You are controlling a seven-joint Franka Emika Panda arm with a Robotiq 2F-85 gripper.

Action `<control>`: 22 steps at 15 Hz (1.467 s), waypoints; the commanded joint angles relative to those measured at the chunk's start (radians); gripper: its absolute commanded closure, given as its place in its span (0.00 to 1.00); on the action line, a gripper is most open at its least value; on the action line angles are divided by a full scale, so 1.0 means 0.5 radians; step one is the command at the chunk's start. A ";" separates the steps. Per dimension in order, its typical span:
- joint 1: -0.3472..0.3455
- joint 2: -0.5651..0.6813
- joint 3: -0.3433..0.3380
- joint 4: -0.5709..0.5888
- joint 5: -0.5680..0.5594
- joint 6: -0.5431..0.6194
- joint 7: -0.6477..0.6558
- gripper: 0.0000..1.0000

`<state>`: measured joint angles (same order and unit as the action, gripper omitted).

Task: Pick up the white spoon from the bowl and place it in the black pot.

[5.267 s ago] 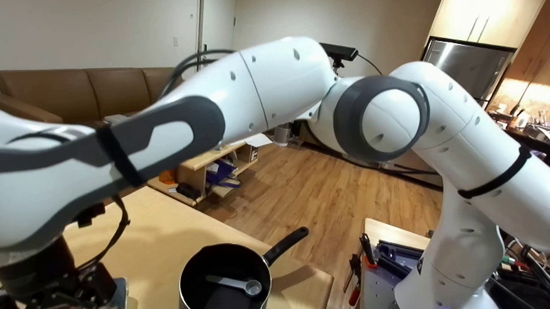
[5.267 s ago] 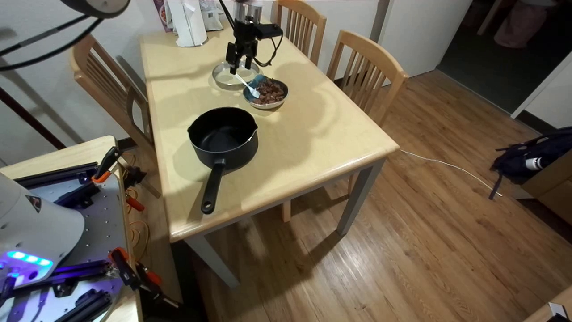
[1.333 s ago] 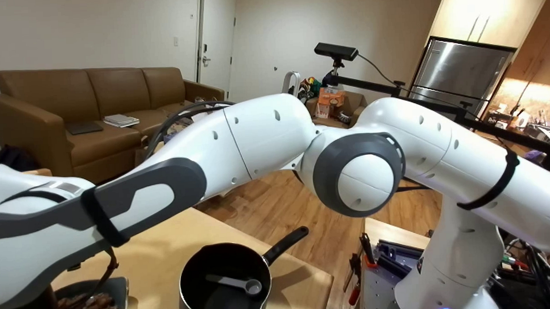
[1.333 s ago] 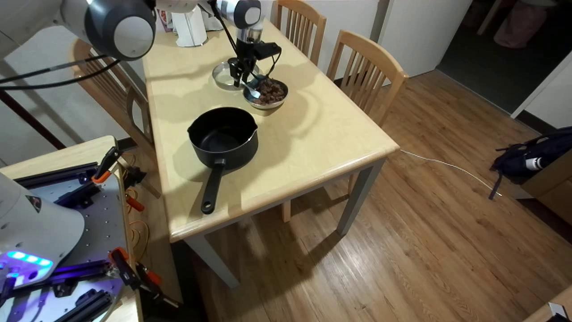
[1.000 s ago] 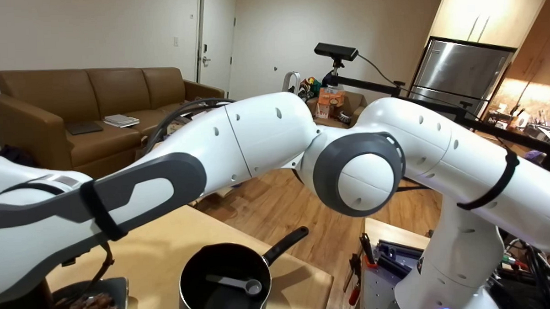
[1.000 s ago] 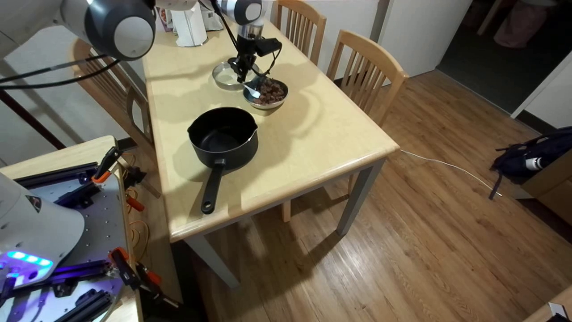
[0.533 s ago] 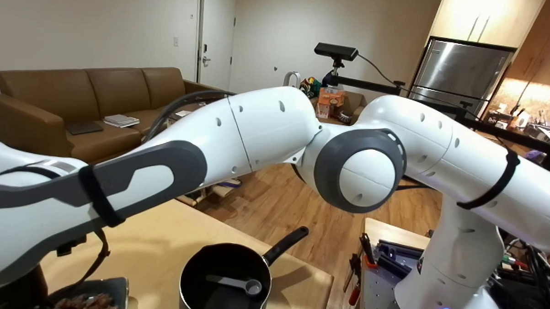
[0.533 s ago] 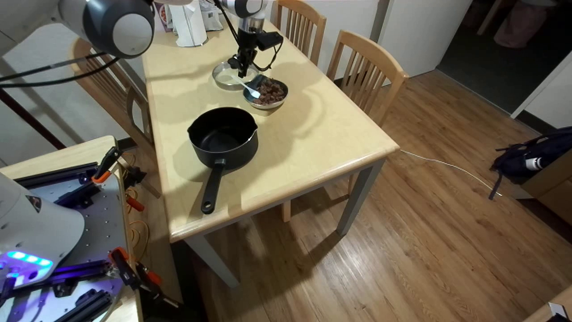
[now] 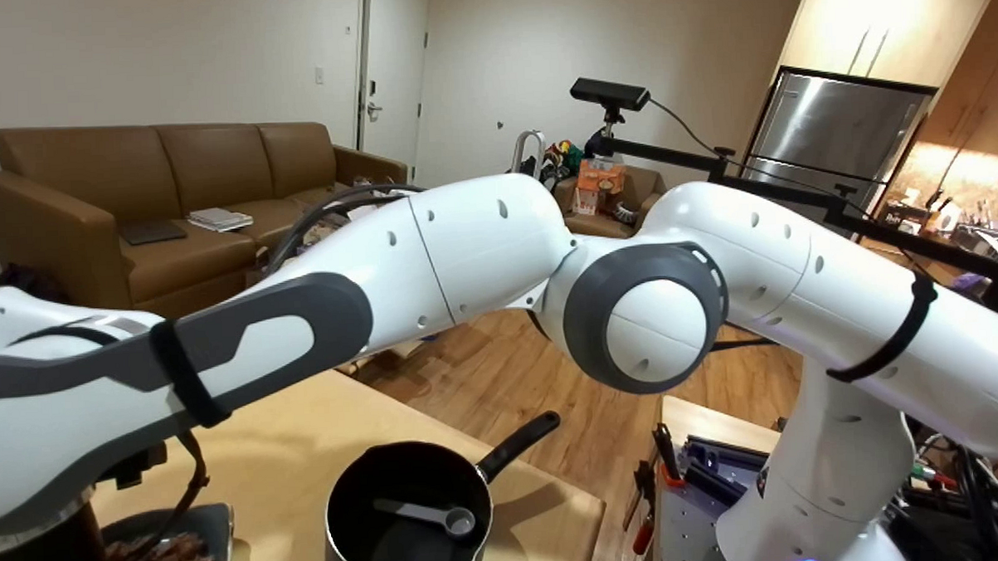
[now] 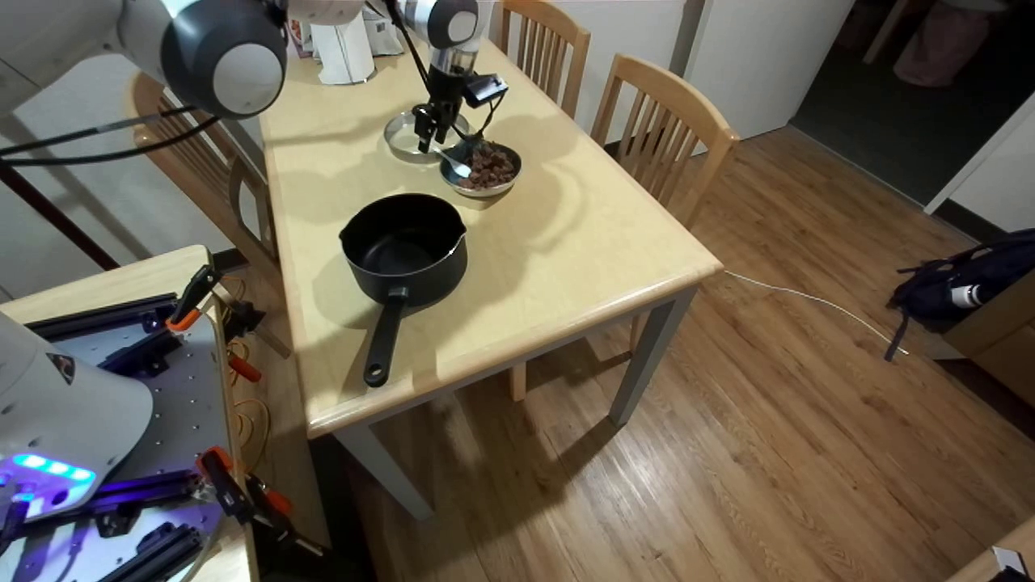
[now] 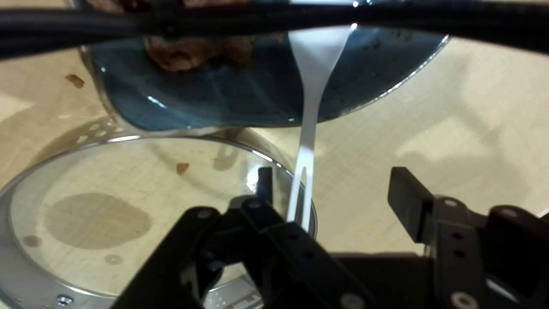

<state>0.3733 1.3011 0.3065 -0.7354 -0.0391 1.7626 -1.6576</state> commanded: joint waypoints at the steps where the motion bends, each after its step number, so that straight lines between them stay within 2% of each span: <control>1: -0.028 0.100 0.054 0.112 0.046 -0.040 -0.092 0.01; 2: -0.029 0.111 0.056 0.115 0.045 -0.045 -0.095 0.42; 4: -0.029 0.127 0.058 0.120 0.041 -0.048 -0.095 0.38; 12: -0.031 0.158 0.084 0.149 0.038 -0.031 -0.148 0.91; 13: -0.030 0.160 0.084 0.153 0.037 -0.033 -0.152 0.95; 16: -0.025 0.154 0.084 0.154 0.029 -0.060 -0.152 1.00; 18: -0.022 0.135 0.078 0.145 0.023 -0.086 -0.135 0.97; 22: -0.021 0.096 0.075 0.129 0.017 -0.157 -0.130 0.97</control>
<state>0.3671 1.3463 0.3335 -0.7063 -0.0377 1.7307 -1.6985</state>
